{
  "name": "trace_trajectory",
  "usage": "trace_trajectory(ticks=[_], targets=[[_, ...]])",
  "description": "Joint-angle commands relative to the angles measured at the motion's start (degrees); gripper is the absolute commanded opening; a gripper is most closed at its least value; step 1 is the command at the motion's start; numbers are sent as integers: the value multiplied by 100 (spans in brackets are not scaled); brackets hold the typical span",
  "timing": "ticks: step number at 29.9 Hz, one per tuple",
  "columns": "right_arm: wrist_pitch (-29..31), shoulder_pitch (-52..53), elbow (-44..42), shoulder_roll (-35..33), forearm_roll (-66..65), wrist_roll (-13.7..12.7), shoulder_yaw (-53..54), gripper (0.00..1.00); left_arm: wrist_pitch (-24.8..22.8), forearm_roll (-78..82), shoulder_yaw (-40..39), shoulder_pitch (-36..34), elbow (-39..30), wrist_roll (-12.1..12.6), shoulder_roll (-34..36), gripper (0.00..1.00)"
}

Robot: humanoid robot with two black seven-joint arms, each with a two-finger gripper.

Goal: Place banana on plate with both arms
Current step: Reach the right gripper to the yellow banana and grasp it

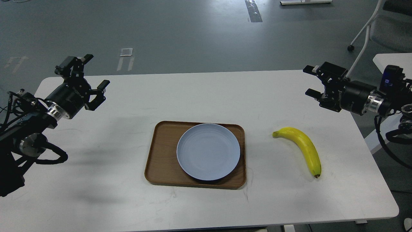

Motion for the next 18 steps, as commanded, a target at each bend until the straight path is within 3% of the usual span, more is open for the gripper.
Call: trace_trajectory(ticks=[1,9,18], targets=[[1,918,358,-148,-1112,0,-1146,100,0,6,-12,3,-8,0,13,98],[-4,1481,289,202,-2993,0,-2825,100,0,-2,-12,3,-8,0,83,98],[-400,1490,-63,844,-3039,0,-3433,100,0,-2,-20,3,-17,0,74,98]])
